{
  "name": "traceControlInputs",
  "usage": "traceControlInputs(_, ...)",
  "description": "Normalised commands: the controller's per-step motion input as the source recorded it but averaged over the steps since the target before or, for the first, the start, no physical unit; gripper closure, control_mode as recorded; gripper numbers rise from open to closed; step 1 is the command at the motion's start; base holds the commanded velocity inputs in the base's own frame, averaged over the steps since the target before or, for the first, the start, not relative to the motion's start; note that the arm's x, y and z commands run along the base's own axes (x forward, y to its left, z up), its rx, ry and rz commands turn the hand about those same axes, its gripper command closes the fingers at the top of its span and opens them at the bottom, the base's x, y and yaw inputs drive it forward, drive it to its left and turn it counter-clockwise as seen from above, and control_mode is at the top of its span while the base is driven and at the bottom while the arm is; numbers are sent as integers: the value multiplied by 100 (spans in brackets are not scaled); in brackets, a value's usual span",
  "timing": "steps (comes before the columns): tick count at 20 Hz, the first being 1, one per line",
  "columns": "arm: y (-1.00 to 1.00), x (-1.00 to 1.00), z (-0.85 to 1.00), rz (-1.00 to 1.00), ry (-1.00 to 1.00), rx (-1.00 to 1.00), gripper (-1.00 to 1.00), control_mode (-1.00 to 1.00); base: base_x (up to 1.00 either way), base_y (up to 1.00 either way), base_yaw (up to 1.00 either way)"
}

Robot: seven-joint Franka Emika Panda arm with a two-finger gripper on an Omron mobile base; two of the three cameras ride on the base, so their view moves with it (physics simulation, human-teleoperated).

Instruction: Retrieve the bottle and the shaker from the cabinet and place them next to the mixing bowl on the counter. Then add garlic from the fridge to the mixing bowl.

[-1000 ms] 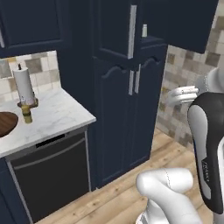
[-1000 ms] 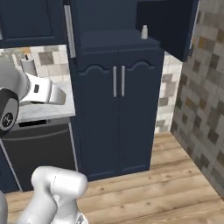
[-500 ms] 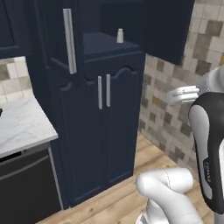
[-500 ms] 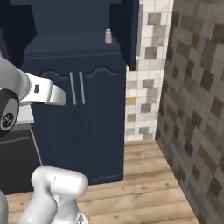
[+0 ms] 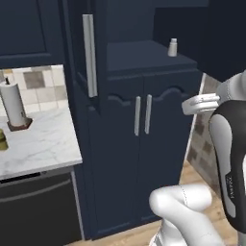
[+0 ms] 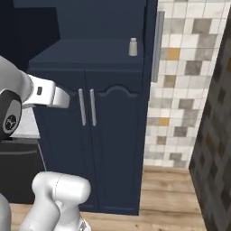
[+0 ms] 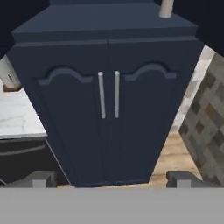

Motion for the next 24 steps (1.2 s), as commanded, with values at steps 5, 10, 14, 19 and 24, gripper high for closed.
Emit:
traceControlInputs(5,0,0,0,0,0,0,-100,100,63,-20,8)
traceControlInputs(10,0,0,0,0,0,0,-100,100,97,-22,0)
traceControlInputs(14,0,0,0,0,0,0,-100,100,100,-35,3)
traceControlInputs(19,0,0,0,0,0,0,-100,100,28,-17,5)
traceControlInputs(24,0,0,0,0,0,0,-100,100,0,0,0)
